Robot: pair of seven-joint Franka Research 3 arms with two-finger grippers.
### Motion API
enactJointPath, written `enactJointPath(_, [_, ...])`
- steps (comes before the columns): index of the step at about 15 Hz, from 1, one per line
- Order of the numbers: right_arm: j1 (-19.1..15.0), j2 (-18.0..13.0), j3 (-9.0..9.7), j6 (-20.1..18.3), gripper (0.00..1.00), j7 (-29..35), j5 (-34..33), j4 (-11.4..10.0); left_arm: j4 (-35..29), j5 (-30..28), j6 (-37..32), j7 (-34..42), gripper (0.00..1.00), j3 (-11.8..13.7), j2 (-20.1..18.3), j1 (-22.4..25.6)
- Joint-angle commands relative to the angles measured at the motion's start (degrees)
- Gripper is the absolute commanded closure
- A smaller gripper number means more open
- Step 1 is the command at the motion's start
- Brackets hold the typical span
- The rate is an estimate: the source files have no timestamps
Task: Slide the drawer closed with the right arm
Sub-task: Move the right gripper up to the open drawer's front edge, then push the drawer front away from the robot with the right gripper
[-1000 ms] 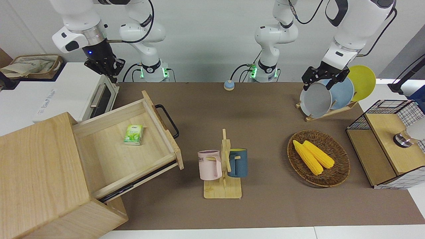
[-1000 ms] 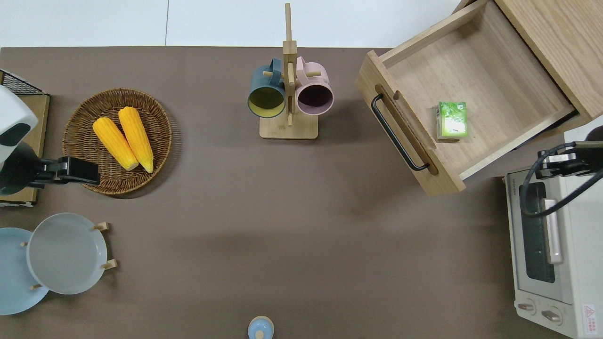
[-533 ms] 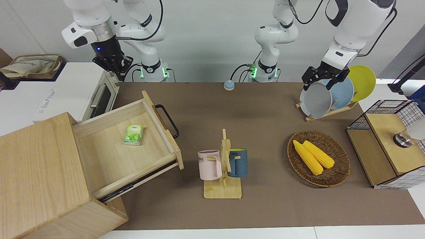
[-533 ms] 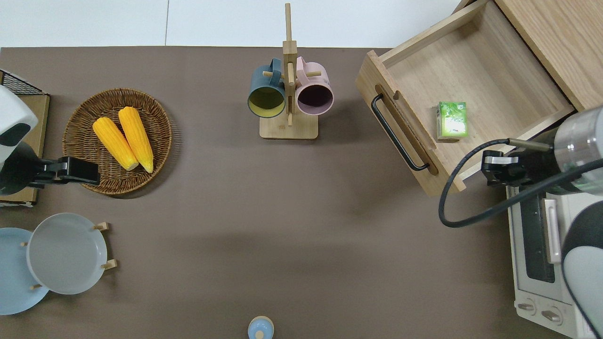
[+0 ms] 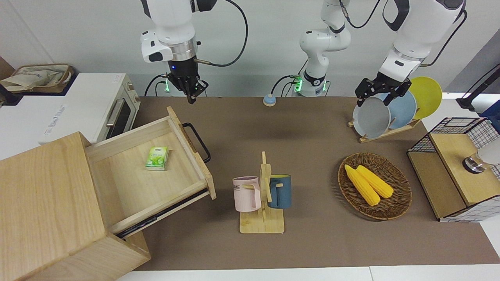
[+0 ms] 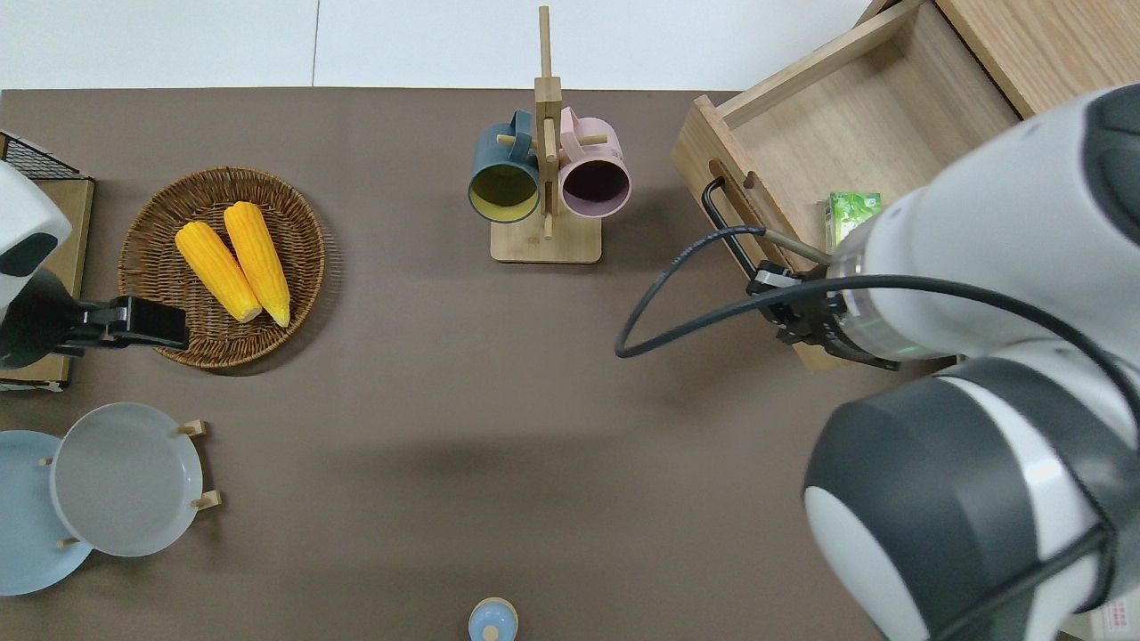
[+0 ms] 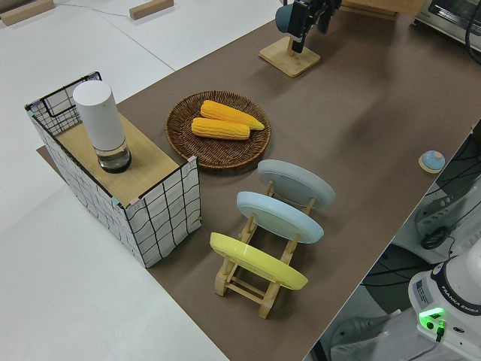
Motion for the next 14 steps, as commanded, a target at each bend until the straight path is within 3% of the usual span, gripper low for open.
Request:
enactJointPath(1, [2.4,3.0,-0.25,2.6,1.000,10.7,0.7,0.7,-0.3,0.7,-0.7,0.5,0.00,0.2,-0.6,-0.3])
enactJointPath(8, [3.3,6.3,-0.25,7.0,1.000,23.4,1.7,0.3,-0.3,0.7,-0.7,0.4,0.00,0.2,-0.6,-0.3])
enactJointPath(14, [3.0,9.6,-0.43,7.4,1.000,28.1,3.6,-0.1,-0.3,0.7,-0.7,0.5,0.00,0.3,-0.6,-0.3])
